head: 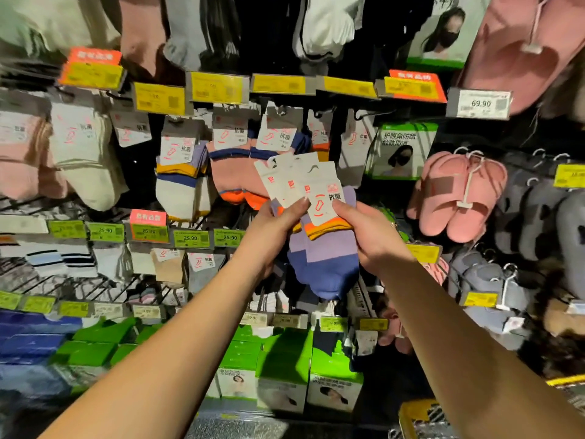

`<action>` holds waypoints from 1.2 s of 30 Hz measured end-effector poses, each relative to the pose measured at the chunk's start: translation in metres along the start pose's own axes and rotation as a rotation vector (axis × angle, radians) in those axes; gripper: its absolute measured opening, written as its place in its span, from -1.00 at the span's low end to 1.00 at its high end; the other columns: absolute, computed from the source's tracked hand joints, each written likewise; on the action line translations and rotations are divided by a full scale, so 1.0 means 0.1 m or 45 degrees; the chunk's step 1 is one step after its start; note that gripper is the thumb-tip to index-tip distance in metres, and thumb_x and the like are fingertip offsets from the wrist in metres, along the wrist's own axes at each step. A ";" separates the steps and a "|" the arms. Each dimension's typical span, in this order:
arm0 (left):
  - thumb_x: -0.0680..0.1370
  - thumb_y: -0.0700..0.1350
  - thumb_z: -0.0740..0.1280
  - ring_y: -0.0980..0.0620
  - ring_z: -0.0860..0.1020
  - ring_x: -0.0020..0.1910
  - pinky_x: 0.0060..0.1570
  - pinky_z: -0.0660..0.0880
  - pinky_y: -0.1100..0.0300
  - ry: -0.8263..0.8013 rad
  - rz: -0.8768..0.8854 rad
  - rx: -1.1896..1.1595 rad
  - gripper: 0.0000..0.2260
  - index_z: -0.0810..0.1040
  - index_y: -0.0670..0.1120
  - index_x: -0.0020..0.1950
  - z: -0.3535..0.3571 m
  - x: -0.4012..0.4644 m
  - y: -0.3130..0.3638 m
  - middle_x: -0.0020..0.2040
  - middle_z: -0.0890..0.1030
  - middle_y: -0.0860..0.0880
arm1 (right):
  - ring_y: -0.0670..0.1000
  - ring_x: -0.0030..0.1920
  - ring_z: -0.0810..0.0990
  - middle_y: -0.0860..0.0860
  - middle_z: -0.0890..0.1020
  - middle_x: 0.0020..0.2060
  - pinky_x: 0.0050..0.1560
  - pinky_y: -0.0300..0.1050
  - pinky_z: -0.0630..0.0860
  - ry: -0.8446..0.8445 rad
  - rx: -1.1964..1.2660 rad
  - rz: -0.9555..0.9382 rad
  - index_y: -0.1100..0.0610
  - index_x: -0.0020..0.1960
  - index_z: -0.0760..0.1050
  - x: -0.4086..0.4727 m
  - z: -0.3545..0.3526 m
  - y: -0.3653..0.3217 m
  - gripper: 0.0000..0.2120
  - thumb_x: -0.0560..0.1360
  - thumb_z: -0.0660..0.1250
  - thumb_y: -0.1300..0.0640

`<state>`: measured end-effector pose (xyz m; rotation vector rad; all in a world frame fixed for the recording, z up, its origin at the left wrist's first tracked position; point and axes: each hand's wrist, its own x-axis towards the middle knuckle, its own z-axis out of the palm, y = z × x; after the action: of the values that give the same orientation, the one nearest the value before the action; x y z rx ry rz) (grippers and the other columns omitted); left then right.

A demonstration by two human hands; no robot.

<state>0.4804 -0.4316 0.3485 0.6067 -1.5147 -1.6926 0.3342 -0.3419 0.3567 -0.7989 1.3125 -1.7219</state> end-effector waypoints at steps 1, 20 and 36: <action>0.48 0.10 0.49 0.04 0.64 0.19 0.32 0.49 -0.07 -0.001 0.017 0.000 -0.50 0.51 -0.02 0.37 -0.04 -0.03 0.03 0.22 0.67 0.05 | 0.23 0.13 0.67 0.18 0.70 0.10 0.32 0.26 0.49 0.004 -0.008 -0.015 0.20 0.23 0.58 -0.02 0.05 0.01 -0.76 0.60 0.34 0.12; 0.53 -0.12 0.45 0.03 0.63 0.21 0.28 0.51 -0.01 0.072 0.095 -0.037 -0.65 0.51 0.00 0.30 -0.43 -0.27 0.27 0.20 0.67 0.04 | 0.09 0.09 0.70 0.12 0.72 0.07 0.02 -0.13 0.62 -0.076 0.136 -0.192 0.19 0.22 0.54 -0.22 0.30 -0.07 -0.76 0.67 0.14 0.22; 0.37 -0.07 0.36 0.04 0.69 -0.05 -0.09 0.55 0.14 0.229 0.193 -0.162 -0.65 0.57 0.02 0.16 -0.33 -0.43 0.36 -0.01 0.73 0.04 | 0.10 0.17 0.67 0.04 0.70 0.14 0.29 0.20 0.52 -0.001 -0.221 -0.362 -0.02 0.19 0.55 0.77 -0.17 -0.60 -0.80 0.57 0.33 0.03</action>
<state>0.5393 -0.4173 0.3721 0.5472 -1.2832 -1.5610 0.2699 -0.3942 0.4106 -1.1314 1.4158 -1.8409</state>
